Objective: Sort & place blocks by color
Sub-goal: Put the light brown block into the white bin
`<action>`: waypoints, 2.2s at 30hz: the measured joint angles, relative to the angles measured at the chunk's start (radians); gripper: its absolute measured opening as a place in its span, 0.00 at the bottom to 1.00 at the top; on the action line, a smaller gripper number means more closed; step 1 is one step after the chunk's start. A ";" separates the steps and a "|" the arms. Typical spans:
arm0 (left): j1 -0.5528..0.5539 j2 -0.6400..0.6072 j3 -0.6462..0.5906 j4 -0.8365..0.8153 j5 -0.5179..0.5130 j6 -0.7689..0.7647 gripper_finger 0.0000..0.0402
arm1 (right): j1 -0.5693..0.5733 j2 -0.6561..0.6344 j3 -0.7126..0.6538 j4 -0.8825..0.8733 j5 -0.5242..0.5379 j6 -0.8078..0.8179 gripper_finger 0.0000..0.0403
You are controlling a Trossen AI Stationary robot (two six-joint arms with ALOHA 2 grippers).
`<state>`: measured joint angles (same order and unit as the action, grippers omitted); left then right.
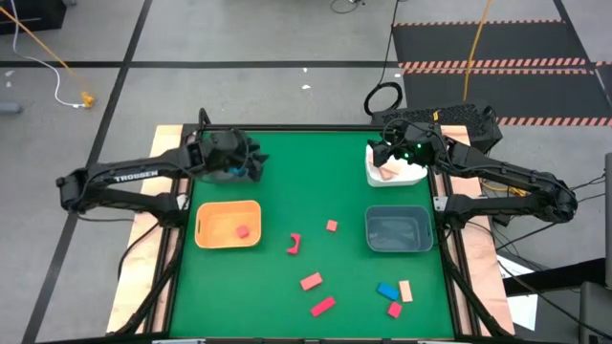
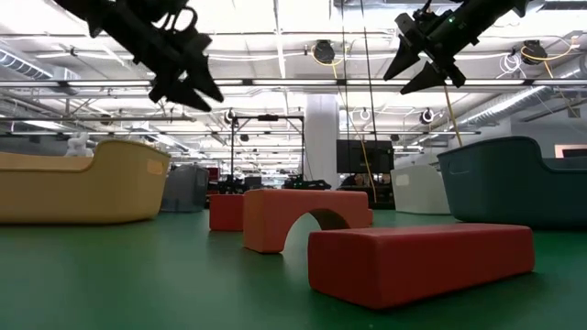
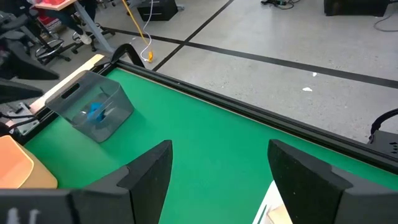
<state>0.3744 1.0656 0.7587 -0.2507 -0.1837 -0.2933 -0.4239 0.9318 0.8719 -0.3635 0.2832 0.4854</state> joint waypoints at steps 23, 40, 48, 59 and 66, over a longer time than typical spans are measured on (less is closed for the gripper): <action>-0.291 -0.072 0.000 0.360 0.002 -0.164 0.58 | -0.013 0.004 0.000 0.072 0.002 0.001 0.63; -0.581 -0.071 0.000 0.614 -0.032 -0.175 0.58 | -0.002 0.004 0.000 0.197 -0.229 0.306 0.63; -0.660 -0.071 0.000 0.615 -0.100 -0.180 0.58 | 0.185 0.005 0.000 0.061 -0.445 0.327 0.63; -0.700 -0.071 0.000 0.614 -0.116 -0.178 0.58 | 0.555 0.005 0.000 -0.015 -0.497 0.554 0.63; -0.710 -0.071 0.000 0.600 -0.116 -0.178 0.58 | 0.826 0.004 0.000 -0.008 -0.497 0.730 0.63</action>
<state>-0.3359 0.9947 0.7586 0.3498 -0.2993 -0.4716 0.4017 0.9360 0.8719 -0.3710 -0.2136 1.2158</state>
